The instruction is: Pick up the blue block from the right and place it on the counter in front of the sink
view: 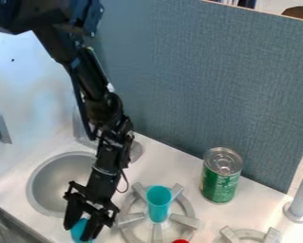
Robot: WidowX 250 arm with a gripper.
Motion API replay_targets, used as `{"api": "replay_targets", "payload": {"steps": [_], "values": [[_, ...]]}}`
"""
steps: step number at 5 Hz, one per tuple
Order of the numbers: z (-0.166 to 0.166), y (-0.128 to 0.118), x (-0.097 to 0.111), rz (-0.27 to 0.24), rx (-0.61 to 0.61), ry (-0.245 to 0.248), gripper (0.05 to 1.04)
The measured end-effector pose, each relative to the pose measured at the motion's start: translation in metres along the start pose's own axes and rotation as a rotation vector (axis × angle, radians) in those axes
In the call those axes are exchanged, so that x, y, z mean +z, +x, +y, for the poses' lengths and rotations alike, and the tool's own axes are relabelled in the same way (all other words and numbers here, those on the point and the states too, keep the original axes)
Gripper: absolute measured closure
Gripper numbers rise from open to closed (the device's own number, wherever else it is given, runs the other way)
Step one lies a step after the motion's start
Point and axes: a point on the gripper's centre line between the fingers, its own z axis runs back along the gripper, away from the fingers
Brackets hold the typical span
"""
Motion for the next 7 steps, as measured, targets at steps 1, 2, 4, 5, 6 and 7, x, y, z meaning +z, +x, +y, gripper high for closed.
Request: {"api": "replay_targets", "payload": {"steps": [1, 2, 4, 5, 6, 7], "values": [[-0.004, 0.002, 0.002, -0.007, 0.002, -0.028, 0.374], [-0.016, -0.014, 0.015, -0.033, 0.018, -0.007, 0.105], [-0.059, -0.044, 0.074, -0.228, -0.074, 0.123, 0.083], [-0.107, -0.049, 0.078, -0.255, -0.233, 0.165, 0.083], [-0.151, -0.045, 0.08, -0.314, -0.35, 0.17, 0.083], [-0.173, -0.022, 0.065, -0.286, -0.386, 0.189, 0.083]]}}
